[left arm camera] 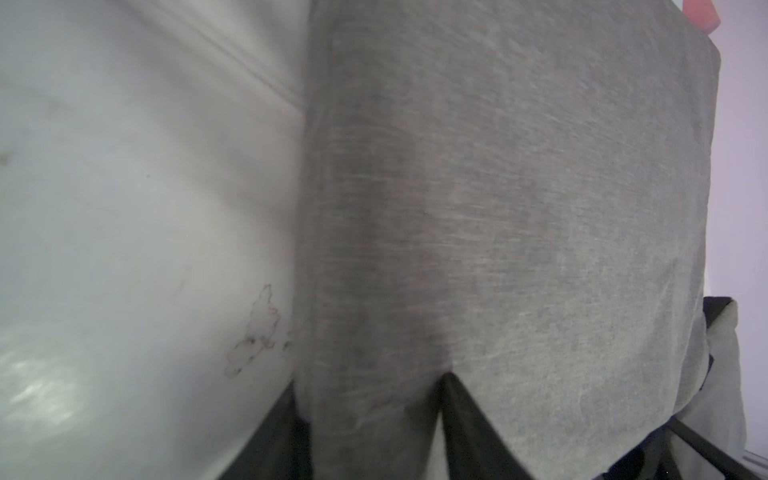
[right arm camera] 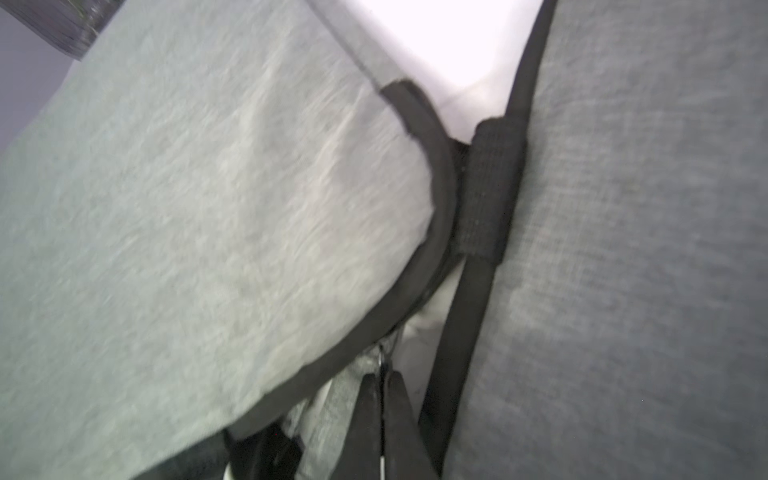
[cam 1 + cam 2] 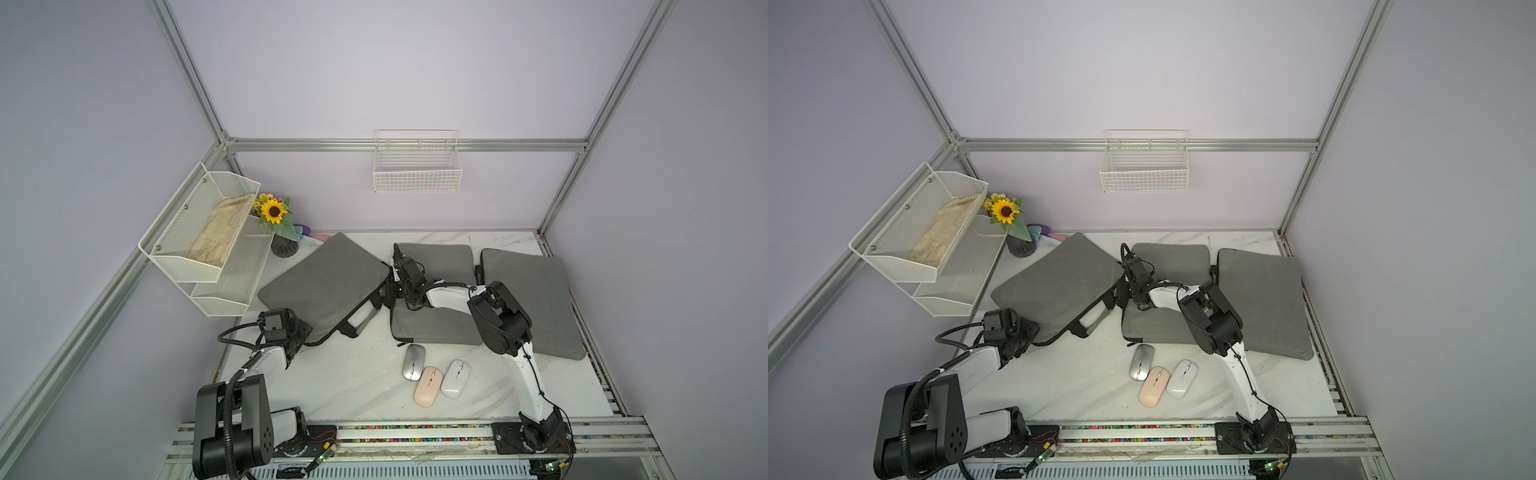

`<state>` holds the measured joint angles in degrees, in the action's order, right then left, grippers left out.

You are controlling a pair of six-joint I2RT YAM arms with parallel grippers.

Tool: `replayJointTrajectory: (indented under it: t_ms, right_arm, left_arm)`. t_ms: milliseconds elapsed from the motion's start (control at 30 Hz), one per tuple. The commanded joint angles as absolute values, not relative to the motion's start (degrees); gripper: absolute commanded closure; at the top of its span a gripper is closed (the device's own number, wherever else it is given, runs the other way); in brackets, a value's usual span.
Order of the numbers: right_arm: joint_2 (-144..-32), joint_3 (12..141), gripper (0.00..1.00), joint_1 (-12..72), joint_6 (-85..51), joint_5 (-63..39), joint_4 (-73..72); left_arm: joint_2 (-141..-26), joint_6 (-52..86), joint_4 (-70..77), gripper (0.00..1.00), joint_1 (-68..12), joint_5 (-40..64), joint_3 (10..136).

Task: Put the mouse into the laptop bag
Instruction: Unzip the zipper on the zippered laptop bag.

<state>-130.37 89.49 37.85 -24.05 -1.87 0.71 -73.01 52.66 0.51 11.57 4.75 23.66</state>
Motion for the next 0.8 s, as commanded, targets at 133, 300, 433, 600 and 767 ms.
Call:
replayJointTrajectory:
  t_ms: [133,300,433,600,767]
  right_arm:
    - [-126.43,84.91,1.0,46.48,-20.89,-0.89,2.86]
    - [-126.03,85.35,1.0,52.41,-20.62,0.11,3.93]
    - [-125.95,84.56,1.0,56.64,-21.31,-0.17,3.44]
    - [-126.21,82.23,1.0,60.57,-24.05,-2.2,0.79]
    - [-127.56,84.97,1.0,65.2,-24.84,-4.47,-0.24]
  left_arm:
    - [-72.55,57.59,4.68,0.83,8.75,6.18,19.11]
    - [-70.19,58.87,3.41,0.89,8.0,5.47,18.59]
    - [-67.91,59.15,0.56,0.93,7.91,4.8,19.36]
    - [-63.94,59.91,-2.08,0.95,7.83,5.27,19.69]
    - [-57.22,62.6,-5.64,0.95,6.88,3.3,17.64]
